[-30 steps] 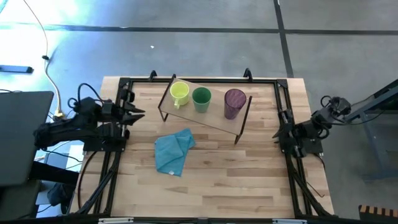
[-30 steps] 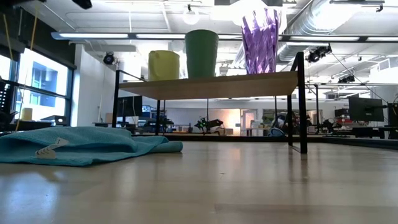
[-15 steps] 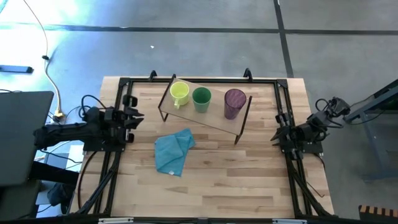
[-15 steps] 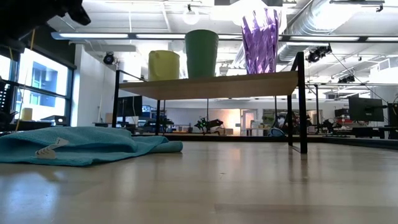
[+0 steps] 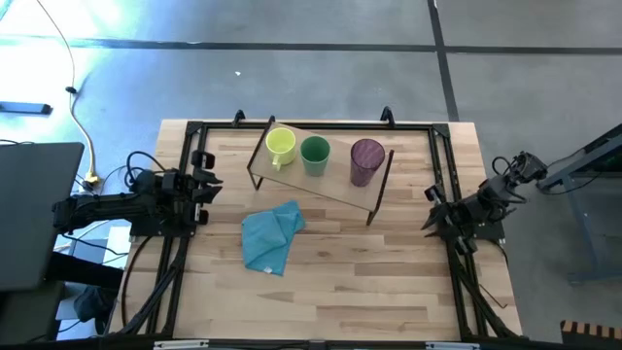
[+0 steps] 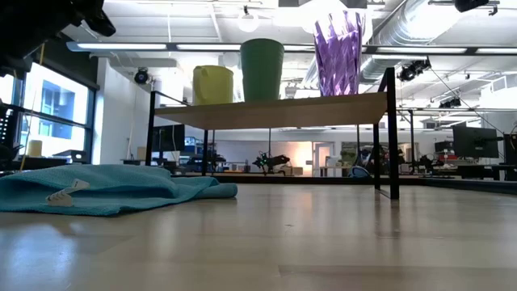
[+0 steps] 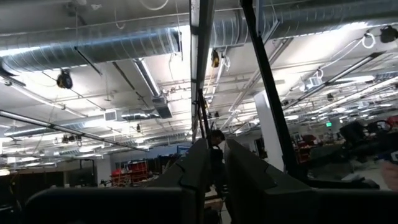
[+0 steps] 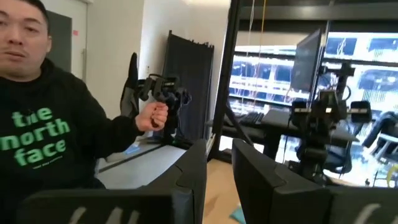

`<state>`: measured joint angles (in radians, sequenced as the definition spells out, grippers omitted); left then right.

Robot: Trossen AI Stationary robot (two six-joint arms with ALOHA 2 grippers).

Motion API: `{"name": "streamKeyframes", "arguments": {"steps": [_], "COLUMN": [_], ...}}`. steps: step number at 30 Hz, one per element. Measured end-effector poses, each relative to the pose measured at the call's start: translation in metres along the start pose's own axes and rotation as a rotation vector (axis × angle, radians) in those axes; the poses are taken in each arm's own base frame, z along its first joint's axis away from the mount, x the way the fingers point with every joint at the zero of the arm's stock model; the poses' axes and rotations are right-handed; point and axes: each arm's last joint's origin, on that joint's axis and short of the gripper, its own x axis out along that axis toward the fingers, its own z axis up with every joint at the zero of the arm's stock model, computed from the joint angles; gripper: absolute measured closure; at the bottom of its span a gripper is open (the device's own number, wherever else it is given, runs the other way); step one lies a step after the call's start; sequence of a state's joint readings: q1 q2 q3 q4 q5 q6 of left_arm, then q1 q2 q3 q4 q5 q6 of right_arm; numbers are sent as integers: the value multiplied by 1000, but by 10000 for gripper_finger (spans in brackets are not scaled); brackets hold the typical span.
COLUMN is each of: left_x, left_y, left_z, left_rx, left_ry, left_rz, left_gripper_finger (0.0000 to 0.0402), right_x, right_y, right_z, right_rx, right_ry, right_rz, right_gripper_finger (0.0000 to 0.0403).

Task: Stack small to large cups/mugs on shelf
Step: Return to Home Position

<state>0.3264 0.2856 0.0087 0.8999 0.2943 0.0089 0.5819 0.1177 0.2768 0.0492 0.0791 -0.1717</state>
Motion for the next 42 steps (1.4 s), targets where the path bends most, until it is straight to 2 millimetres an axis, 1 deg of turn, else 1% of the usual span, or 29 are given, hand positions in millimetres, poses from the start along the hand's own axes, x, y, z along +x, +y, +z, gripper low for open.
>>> {"name": "streamKeyframes", "arguments": {"steps": [5,9,11,15,18,20,25,32,37,42], "left_x": [0,0,0,0,0,0,0,0,0,0], "left_y": [0,-1,-1,-1,-1,-1,-1,-1,-1,-1], "left_z": [-1,-1,-1,-1,-1,-2,-5,-6,-6,-8], "left_rx": [-24,-29,-36,-46,-52,-57,-69,-79,-87,-95], "left_ry": [8,10,11,11,15,19,52,63,64,87], "left_rz": [-13,-36,-36,-38,-39,-39,-38,-38,-37,-36], "left_gripper_finger": [355,355,355,355,355,355,355,355,355,355], "right_x": [0,0,2,9,11,11,9,3,-1,-2], "right_y": [-1,-7,-9,-9,-12,-14,-21,-35,-39,-39], "right_z": [-1,-3,-5,-21,-36,-42,-44,-47,-47,-55], "right_rx": [6,19,22,-27,-31,-35,-69,-37,-15,-70], "right_ry": [9,34,39,14,62,77,91,115,115,177], "right_rz": [-12,-82,-73,66,47,19,16,-22,65,89], "right_gripper_finger": [336,336,336,336,336,336,336,336,336,336]}}
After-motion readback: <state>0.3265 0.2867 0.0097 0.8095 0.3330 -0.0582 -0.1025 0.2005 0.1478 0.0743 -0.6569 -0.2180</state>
